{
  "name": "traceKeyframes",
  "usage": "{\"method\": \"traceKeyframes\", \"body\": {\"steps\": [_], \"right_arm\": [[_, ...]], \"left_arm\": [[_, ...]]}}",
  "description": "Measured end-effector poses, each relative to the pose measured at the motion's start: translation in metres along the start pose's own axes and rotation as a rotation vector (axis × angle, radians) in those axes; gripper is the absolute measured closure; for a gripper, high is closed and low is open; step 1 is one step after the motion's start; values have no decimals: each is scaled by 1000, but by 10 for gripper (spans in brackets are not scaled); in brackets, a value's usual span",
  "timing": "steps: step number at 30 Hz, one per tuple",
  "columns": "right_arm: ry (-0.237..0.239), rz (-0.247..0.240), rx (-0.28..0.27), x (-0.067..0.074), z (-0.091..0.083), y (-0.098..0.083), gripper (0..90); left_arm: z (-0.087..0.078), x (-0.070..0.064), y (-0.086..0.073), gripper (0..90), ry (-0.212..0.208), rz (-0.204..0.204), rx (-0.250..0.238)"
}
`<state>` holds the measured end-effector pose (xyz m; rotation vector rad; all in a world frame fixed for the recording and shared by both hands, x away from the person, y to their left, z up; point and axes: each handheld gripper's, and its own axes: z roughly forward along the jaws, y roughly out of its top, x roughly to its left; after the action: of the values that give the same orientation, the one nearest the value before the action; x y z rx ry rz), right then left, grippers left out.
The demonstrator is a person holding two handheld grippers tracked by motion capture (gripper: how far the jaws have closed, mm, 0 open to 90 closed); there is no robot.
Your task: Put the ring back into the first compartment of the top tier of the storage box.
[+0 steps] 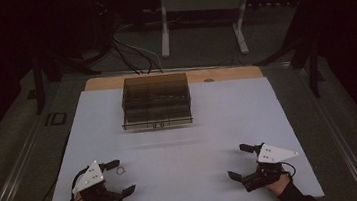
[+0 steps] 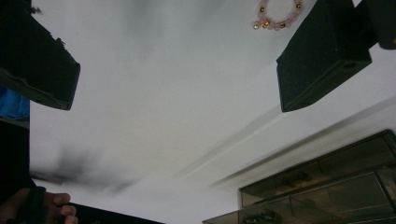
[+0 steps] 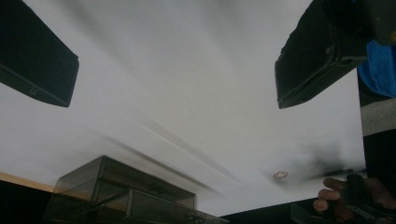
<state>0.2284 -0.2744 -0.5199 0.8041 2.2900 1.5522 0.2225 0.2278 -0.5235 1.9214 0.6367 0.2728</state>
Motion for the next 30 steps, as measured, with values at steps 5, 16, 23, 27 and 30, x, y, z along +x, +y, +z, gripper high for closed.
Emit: {"method": "traceKeyframes", "body": {"steps": [5,16,23,27,30], "right_arm": [[0,0,-3,0,-1,0,0],[0,2,-7,1,0,0,0],[-2,9,-28,2,-2,2,0],[-4,7,-33,2,-2,2,0],[-3,7,-34,3,-3,2,0]], "left_arm": [[0,-1,0,10,-8,6,4],[2,-8,7,10,-43,41,14],[4,-12,21,10,-85,74,29],[4,-14,28,10,-102,89,36],[3,-14,33,10,-110,98,34]]}}
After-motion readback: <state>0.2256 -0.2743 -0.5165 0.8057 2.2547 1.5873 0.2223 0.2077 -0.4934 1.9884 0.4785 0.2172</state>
